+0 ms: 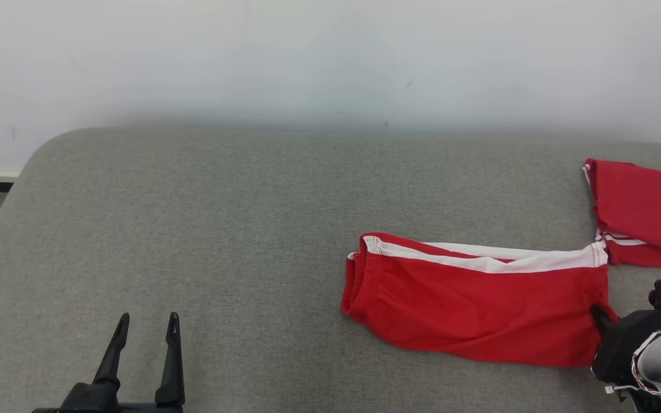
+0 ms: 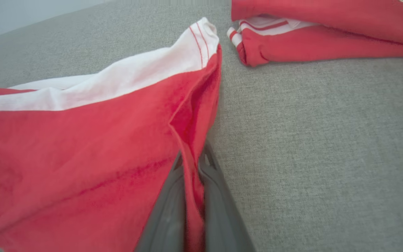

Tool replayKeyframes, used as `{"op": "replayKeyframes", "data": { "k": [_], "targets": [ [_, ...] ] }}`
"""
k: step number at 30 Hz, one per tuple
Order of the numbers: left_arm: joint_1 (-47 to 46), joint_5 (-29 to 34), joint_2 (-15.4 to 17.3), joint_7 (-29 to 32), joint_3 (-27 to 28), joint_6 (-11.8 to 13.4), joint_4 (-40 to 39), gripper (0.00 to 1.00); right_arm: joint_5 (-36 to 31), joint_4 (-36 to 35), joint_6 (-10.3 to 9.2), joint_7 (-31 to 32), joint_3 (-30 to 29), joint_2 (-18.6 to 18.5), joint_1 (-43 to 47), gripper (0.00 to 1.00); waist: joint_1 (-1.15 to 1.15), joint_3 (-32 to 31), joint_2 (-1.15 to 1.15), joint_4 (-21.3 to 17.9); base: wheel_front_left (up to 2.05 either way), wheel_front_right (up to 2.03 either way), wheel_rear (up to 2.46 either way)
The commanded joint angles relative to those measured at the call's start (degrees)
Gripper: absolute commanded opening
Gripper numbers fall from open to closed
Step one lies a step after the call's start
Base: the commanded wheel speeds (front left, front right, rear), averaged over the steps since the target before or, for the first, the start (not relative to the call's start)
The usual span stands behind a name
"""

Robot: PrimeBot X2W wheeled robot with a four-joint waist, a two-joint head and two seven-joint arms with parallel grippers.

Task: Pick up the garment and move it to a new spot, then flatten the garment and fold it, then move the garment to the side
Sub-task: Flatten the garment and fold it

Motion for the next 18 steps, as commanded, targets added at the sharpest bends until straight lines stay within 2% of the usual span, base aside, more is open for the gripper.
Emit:
{"op": "replayKeyframes", "data": {
  "k": [1, 11, 18],
  "targets": [
    [0.8, 0.0, 0.1, -0.2, 0.1, 0.1, 0.0, 1.00, 0.3, -1.0, -0.17, -0.3, 0.3, -0.5, 0.9, 0.00, 0.00, -0.2, 0.00, -0.7, 0.00, 0.00, 0.00],
    [1.2, 0.5, -0.1, -0.2, 0.5, 0.1, -0.4, 1.00, 2.8, -16.4, -0.17, 1.2, 3.0, 2.1, 2.9, 0.00, 0.00, -0.5, 0.00, -2.1, 0.00, 0.00, 0.00],
    [0.5, 0.4, -0.3, -0.2, -0.3, 0.1, -0.3, 1.00, 2.4, -28.1, -0.17, 5.0, 5.3, 6.1, 3.7, 0.00, 0.00, -0.7, 0.00, -1.4, 0.00, 0.00, 0.00]
  ]
}}
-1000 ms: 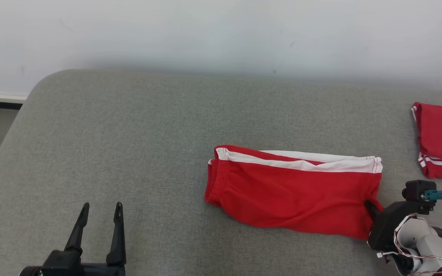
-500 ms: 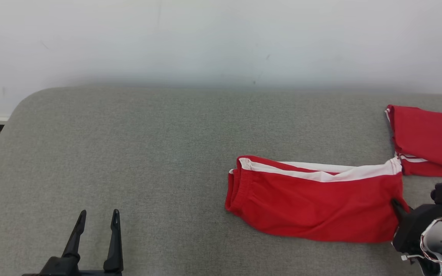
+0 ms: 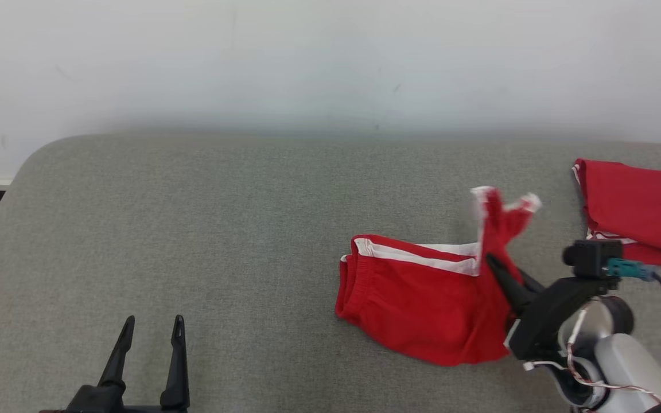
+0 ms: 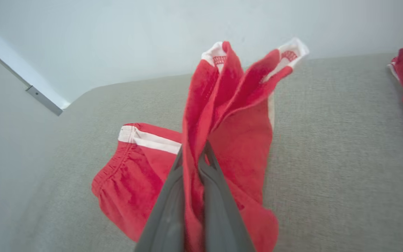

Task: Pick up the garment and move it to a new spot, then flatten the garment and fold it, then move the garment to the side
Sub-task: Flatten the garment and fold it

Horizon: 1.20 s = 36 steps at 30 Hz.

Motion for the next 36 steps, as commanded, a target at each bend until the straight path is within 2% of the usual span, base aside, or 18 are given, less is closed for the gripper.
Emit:
{"op": "replayKeyframes", "data": {
  "k": [1, 5, 10, 15, 24, 25, 26, 27, 28, 31, 36],
  "targets": [
    [-0.4, 0.0, -0.1, -0.2, -0.3, 0.1, 0.2, 1.00, -0.4, -1.5, -0.17, 0.8, 0.5, 1.4, 0.7, 0.00, 0.00, 0.0, 0.00, 0.6, 0.00, 0.00, 0.00],
    [-1.3, -0.3, -0.2, -0.2, -1.1, 0.1, 0.5, 1.00, -0.9, -4.3, -0.17, 3.1, 2.2, 5.0, 0.4, 0.00, 0.00, 0.3, 0.00, 1.8, 0.00, 0.00, 0.00],
    [-2.3, -0.7, -0.4, -0.2, -2.7, 0.1, 1.0, 1.00, -2.2, -2.6, -0.17, 5.3, 3.7, 9.9, -1.7, 0.00, 0.00, 0.9, 0.00, 3.9, 0.00, 0.00, 0.00],
    [-3.0, -1.2, -0.4, -0.2, -3.5, 0.1, 1.5, 1.00, -4.4, 2.8, -0.17, 4.4, 3.1, 13.5, -4.5, 0.00, 0.00, 1.7, 0.00, 5.2, 0.00, 0.00, 0.00],
    [-4.0, -2.2, -0.4, -0.2, -4.9, 0.4, 2.1, 1.00, -7.3, 15.7, -0.17, 0.7, 2.5, 17.1, -8.3, 0.00, 0.00, 2.3, 0.00, 7.1, 0.00, 0.00, 0.00],
    [-3.9, -2.2, -0.4, -0.2, -4.8, 0.4, 2.2, 1.00, -7.2, 16.3, -0.16, -0.1, 3.0, 17.3, -8.6, 0.24, 0.00, 2.2, 0.00, 7.1, 0.00, 0.00, 0.00],
    [-3.9, -2.2, -0.4, -0.2, -4.8, 0.4, 2.2, 1.00, -7.2, 16.3, -0.16, -0.1, 3.0, 17.3, -8.6, 0.24, 0.00, 2.2, 0.00, 7.1, 0.00, 0.00, 0.00],
    [-3.8, -2.3, -0.5, -0.2, -4.8, 0.4, 2.2, 1.00, -6.9, 16.7, -0.16, -0.8, 3.4, 17.5, -8.9, 0.85, 0.00, 2.1, 0.00, 7.0, 0.00, 0.00, 0.00],
    [-3.7, -2.3, -0.5, -0.2, -4.6, 0.5, 2.2, 1.00, -6.5, 17.3, -0.16, -1.4, 3.9, 17.6, -9.0, 1.00, 0.00, 1.9, 0.00, 6.9, 0.00, 0.00, 0.00],
    [-2.8, -2.0, -0.4, -0.2, -4.3, 0.7, 2.3, 1.00, -5.8, 17.1, -0.17, -3.7, 5.4, 17.1, -9.4, 1.00, 0.00, 1.3, 0.00, 6.3, 0.00, 0.00, 0.00],
    [-1.7, -1.3, -0.5, -0.2, -3.5, 0.7, 2.1, 1.00, -4.8, 13.9, -0.17, -8.6, 6.6, 13.6, -8.2, 1.00, 0.00, 0.2, 0.00, 5.2, 0.00, 0.00, 0.00]
  ]
}}
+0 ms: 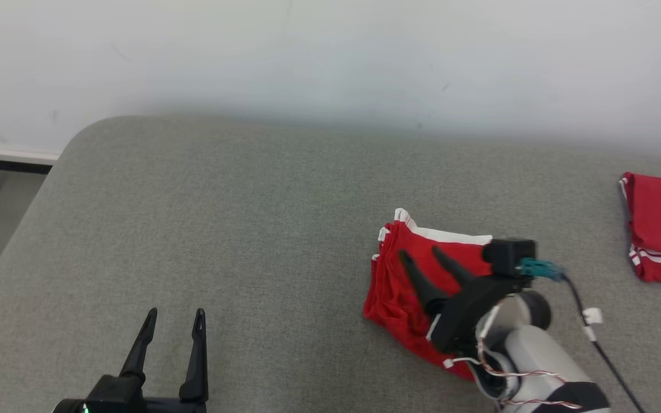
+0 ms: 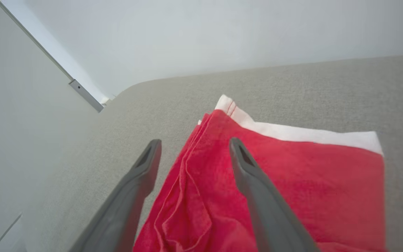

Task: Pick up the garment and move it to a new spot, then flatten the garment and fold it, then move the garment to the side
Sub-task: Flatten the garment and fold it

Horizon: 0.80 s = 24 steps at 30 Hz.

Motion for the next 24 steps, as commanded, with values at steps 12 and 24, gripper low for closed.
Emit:
{"op": "replayKeyframes", "data": {
  "k": [12, 24],
  "targets": [
    [2.9, 1.2, -0.1, -0.2, 2.0, 0.0, -1.4, 1.00, -1.5, -7.7, -0.17, -8.7, -6.3, -7.0, 8.2, 1.00, 0.00, -1.3, 0.00, -3.1, 0.00, 0.00, 0.00],
    [2.6, 2.4, 0.1, -0.2, 2.8, -0.3, -2.2, 1.00, -8.4, -6.9, -0.17, -14.7, -8.4, -8.0, 13.3, 0.00, 0.00, -0.7, 0.00, -2.7, 0.00, 0.00, 0.00]
  ]
}}
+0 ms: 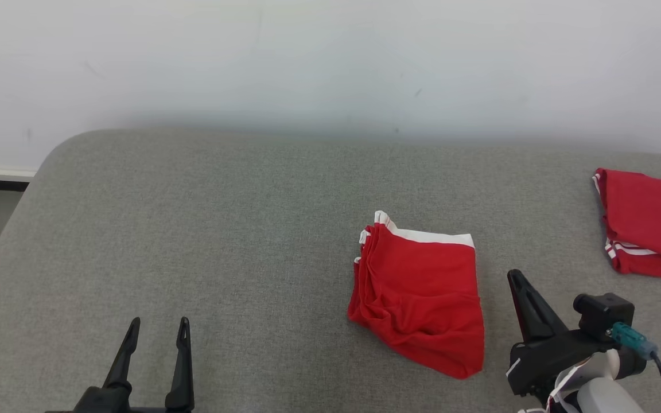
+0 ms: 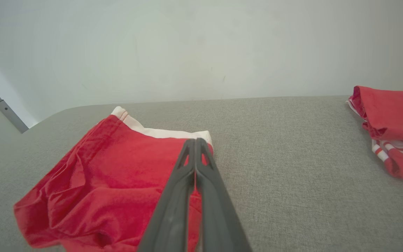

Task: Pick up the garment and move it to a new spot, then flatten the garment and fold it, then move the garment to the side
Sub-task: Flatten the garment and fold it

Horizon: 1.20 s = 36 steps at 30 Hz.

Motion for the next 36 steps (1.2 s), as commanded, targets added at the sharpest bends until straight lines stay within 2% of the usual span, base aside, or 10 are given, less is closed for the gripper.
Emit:
{"op": "replayKeyframes", "data": {
  "k": [1, 10, 16, 21, 29, 36],
  "targets": [
    [0.0, 0.7, 0.1, -0.2, 0.1, -0.2, -0.2, 1.00, -0.6, 0.4, -0.17, -0.7, 0.3, 0.5, 0.3, 0.00, 0.00, 0.4, 0.00, 0.4, 0.00, 0.00, 0.00],
    [-1.1, 0.9, 0.1, -0.2, -0.1, -0.4, -0.2, 1.00, -3.8, 7.2, -0.17, -2.9, 4.3, 3.3, -4.3, 0.00, 0.00, 1.9, 0.00, 2.2, 0.00, 0.00, 0.00],
    [-2.0, 0.6, 0.1, -0.2, -0.6, -0.4, 0.3, 1.00, -5.1, 16.6, -0.17, -4.0, 6.1, 6.1, -7.8, 0.00, 0.00, 2.8, 0.00, 4.4, 0.00, 0.00, 0.00],
    [-2.5, 0.3, 0.0, -0.2, -0.5, -0.3, 0.5, 1.00, -5.7, 21.6, -0.17, -5.0, 8.1, 9.0, -9.8, 0.00, 0.00, 3.3, 0.00, 5.4, 0.00, 0.00, 0.00],
    [-3.3, 0.1, 0.0, -0.2, -0.8, -0.3, 0.6, 1.00, -4.8, 23.8, -0.17, -5.4, 12.0, 12.8, -11.7, 0.00, 0.00, 4.2, 0.00, 6.0, 0.00, 0.00, 0.00],
    [-4.4, 0.0, -0.1, -0.2, -1.4, -0.3, 1.0, 1.00, -4.2, 23.3, -0.17, -5.4, 14.3, 13.7, -12.3, 0.00, 0.00, 4.7, 0.00, 6.8, 0.00, 0.00, 0.00]
  ]
}}
